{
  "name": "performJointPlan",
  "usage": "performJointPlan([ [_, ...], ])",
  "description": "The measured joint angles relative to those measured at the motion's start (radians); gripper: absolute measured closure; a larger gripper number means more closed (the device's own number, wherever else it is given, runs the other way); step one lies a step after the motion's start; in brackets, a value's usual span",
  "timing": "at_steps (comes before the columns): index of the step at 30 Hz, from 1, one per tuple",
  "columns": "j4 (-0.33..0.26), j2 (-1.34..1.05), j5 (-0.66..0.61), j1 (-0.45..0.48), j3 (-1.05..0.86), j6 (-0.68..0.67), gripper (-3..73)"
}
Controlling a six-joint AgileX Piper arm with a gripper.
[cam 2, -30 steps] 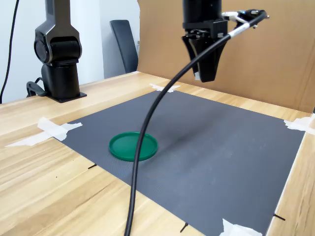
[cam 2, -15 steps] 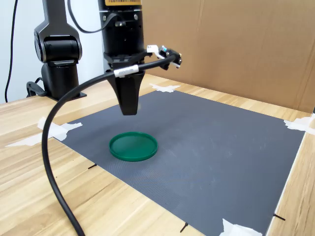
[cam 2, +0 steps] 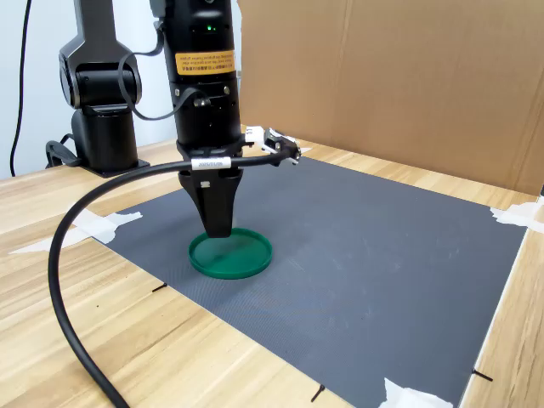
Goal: Grasp a white terminal and put it in the green lid.
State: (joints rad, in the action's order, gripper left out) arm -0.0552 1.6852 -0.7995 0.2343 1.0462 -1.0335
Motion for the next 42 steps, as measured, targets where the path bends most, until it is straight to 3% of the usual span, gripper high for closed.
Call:
performJointPlan([
  [9, 0.004, 0.022, 0.0, 0.0, 0.0, 0.0, 32.8],
  [12, -0.006, 0.022, 0.034, 0.0, 0.0, -0.003, 24.3],
  [14, -0.006, 0.022, 0.053, 0.0, 0.0, -0.004, 14.5],
  [18, -0.005, 0.022, 0.048, 0.0, 0.0, -0.006, 11.2],
  [25, -0.015, 0.009, 0.034, 0.0, 0.0, 0.028, 12.5],
  [30, -0.087, -0.072, 0.069, 0.0, 0.0, 0.115, 28.6],
  [32, -0.119, -0.101, 0.075, 0.0, 0.0, 0.134, 43.7],
  [33, -0.124, -0.109, 0.076, 0.0, -0.001, 0.136, 45.6],
  [34, -0.162, -0.143, 0.083, 0.0, -0.001, 0.14, 55.5],
  [35, -0.175, -0.157, 0.086, 0.0, -0.001, 0.142, 57.5],
  [36, -0.213, -0.201, 0.104, 0.0, -0.001, 0.143, 66.1],
  [38, -0.26, -0.265, 0.142, 0.0, -0.001, 0.143, 70.4],
  [42, -0.306, -0.346, 0.183, 0.0, -0.002, 0.153, 72.0],
])
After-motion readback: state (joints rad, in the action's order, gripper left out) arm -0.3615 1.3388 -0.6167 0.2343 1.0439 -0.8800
